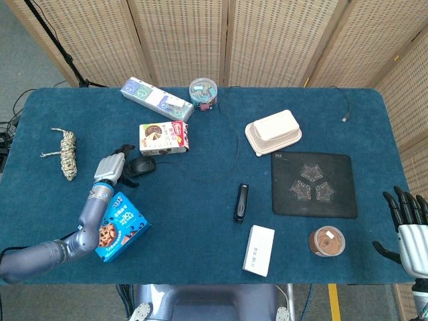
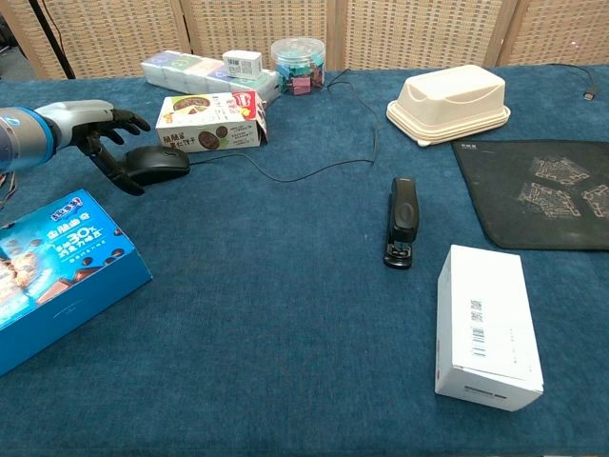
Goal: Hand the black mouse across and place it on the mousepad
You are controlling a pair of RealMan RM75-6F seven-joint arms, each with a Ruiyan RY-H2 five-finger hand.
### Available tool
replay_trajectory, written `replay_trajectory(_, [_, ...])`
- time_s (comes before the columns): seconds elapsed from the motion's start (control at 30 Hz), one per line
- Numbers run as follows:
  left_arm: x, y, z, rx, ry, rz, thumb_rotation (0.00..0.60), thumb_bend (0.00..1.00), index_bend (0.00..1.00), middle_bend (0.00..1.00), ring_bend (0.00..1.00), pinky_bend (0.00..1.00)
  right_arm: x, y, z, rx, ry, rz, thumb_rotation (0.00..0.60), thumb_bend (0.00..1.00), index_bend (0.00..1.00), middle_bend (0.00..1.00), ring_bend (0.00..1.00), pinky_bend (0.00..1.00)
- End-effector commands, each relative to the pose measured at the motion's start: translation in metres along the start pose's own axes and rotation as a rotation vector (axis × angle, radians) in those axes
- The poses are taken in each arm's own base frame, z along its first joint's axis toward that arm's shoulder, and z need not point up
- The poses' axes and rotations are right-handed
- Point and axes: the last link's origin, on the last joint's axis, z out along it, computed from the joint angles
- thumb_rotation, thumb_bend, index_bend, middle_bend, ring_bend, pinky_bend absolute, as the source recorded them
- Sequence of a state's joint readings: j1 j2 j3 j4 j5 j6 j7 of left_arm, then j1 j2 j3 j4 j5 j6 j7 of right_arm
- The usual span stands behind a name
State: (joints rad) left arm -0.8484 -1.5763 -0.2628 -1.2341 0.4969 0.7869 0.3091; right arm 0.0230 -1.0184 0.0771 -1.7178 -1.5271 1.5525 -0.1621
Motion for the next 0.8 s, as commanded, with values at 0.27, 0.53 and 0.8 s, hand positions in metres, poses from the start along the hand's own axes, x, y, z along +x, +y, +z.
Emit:
replay_trajectory(0.27, [-0.010,0.017,0.004,-0.018,0.017,-0.039,0.600,0.14,0.27,0.22,0.22,0.37,0.000,0.002,0.001,-0.001,-0.010,0.012,0.600,0.00,0.00,0.00,0.00,0.00])
replay_trajectory(0.53, [-0.015,0.017,-0.002,-0.004,0.064,-0.052,0.600,0.15,0.43,0.37,0.34,0.49,0.001,0.002,0.000,0.003,-0.010,0.017,0.600,0.00,0.00,0.00,0.00,0.00])
replay_trajectory(0.8, [-0.015,0.015,-0.008,0.021,0.101,-0.104,0.600,0.16,0.47,0.41,0.40,0.55,0.000,0.001,0.000,0.009,-0.020,0.026,0.600,0.00,0.00,0.00,0.00,0.00])
